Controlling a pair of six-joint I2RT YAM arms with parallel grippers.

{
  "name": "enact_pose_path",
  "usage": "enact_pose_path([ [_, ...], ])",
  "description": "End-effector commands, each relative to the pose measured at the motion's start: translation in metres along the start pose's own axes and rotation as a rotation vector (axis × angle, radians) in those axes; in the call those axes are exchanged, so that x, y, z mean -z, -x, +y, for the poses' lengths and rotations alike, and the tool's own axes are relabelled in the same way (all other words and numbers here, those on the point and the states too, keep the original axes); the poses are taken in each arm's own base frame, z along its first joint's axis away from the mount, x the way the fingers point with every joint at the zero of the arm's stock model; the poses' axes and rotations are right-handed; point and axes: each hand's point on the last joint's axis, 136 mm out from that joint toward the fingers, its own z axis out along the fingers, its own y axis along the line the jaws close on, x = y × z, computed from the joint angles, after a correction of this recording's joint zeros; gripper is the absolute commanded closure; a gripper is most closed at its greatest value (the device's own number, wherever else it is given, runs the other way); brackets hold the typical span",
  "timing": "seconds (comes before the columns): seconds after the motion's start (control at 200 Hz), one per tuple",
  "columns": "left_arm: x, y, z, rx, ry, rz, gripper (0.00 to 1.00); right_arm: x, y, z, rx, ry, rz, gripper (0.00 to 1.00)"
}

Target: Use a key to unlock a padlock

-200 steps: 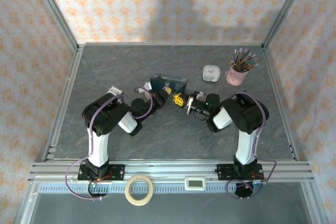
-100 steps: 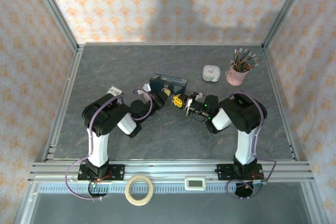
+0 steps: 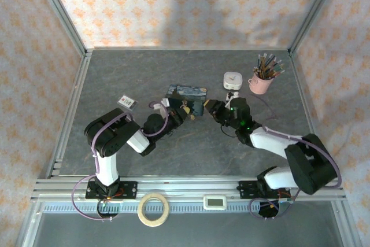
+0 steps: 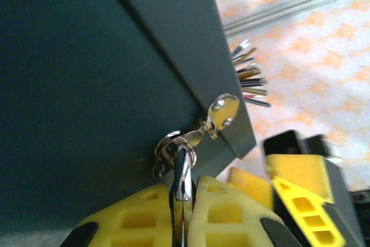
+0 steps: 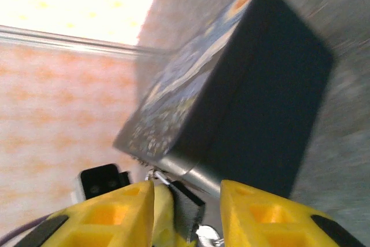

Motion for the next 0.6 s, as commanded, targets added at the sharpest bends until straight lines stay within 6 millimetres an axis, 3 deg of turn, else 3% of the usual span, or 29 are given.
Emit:
enact_pose_path([
  [0.0,-0.004,-0.002,0.016,-0.022,0.112,-0.010,1.00,0.014,0.009,-0.038,0.195,-0.234,-0.042,0.65],
  [0.185,-0.005,-0.009,0.035,-0.022,0.208,0.001,1.00,0.022,0.012,-0.038,0.241,-0.273,-0.055,0.64],
  [0.325,-0.007,-0.014,0.043,-0.007,0.239,0.019,1.00,0.019,0.002,-0.031,0.300,-0.260,-0.030,0.65],
  [0.45,-0.001,-0.014,0.043,0.021,0.238,0.015,0.77,0.016,-0.013,-0.015,0.398,-0.254,0.000,0.63],
  [0.596,0.020,-0.006,0.041,0.033,0.265,-0.026,0.52,0.011,-0.028,0.000,0.501,-0.269,0.044,0.57],
])
